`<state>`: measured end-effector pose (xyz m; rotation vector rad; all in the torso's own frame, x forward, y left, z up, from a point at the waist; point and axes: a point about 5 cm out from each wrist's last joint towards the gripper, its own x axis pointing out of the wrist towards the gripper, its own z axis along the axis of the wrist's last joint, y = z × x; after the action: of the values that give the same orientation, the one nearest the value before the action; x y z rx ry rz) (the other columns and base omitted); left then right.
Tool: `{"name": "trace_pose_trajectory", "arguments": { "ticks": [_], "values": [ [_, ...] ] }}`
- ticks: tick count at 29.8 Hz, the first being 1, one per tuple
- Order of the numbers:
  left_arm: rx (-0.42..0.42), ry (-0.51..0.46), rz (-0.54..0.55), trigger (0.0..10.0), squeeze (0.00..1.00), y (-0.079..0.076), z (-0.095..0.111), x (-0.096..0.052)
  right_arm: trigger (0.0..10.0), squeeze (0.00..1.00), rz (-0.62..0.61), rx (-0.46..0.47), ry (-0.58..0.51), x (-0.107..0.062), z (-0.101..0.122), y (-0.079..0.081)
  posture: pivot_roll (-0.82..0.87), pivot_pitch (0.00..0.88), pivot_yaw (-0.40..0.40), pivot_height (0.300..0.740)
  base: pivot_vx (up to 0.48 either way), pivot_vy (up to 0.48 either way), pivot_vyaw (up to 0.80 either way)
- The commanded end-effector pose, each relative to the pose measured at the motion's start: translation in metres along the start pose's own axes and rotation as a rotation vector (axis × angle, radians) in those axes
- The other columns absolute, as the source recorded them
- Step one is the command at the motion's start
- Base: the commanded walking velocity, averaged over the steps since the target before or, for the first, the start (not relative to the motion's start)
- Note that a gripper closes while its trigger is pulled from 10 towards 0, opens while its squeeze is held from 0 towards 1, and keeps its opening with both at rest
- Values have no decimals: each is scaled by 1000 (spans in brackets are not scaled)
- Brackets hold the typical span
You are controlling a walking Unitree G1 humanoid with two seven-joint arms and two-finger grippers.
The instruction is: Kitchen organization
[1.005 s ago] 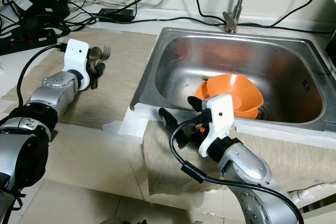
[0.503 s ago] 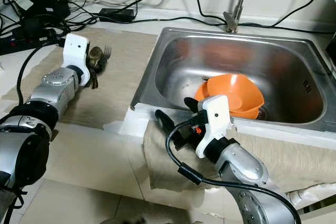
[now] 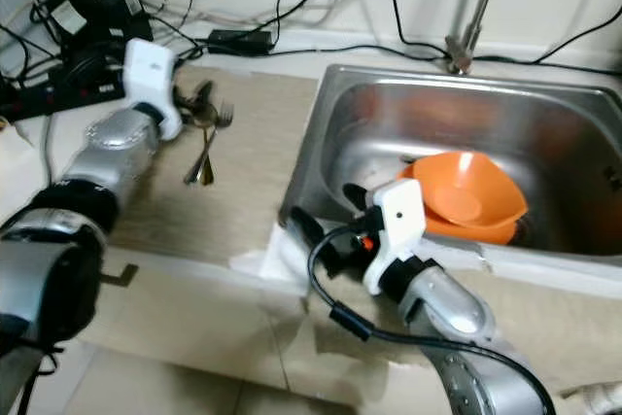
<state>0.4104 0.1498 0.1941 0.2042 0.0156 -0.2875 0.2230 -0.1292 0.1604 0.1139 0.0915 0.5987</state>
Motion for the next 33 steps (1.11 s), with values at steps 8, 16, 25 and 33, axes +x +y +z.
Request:
{"name": "trace_pose_trajectory", "arguments": {
  "ticks": [8, 16, 25, 33],
  "values": [
    [49, 8, 12, 10000, 0, 13, 0, -4, 10000, 0, 16, -3, -13, 5, 0, 3, -106, 0, 58, 736, 0, 0, 0],
    [8, 157, -102, 10000, 0, 3, -16, -4, 10000, 0, 15, -2, -13, 6, -2, 4, -104, 0, 64, 736, 0, 0, 0],
    [-29, 284, -187, 10000, 0, -6, -31, -7, 10000, 0, 10, 3, -13, 4, -4, 6, -109, 0, 71, 736, 0, 0, 0],
    [-64, 340, -231, 10000, 0, -12, -38, -9, 10000, 0, 6, 5, -8, 2, -5, 6, -111, 0, 71, 736, 0, 0, 0]
  ]
}}
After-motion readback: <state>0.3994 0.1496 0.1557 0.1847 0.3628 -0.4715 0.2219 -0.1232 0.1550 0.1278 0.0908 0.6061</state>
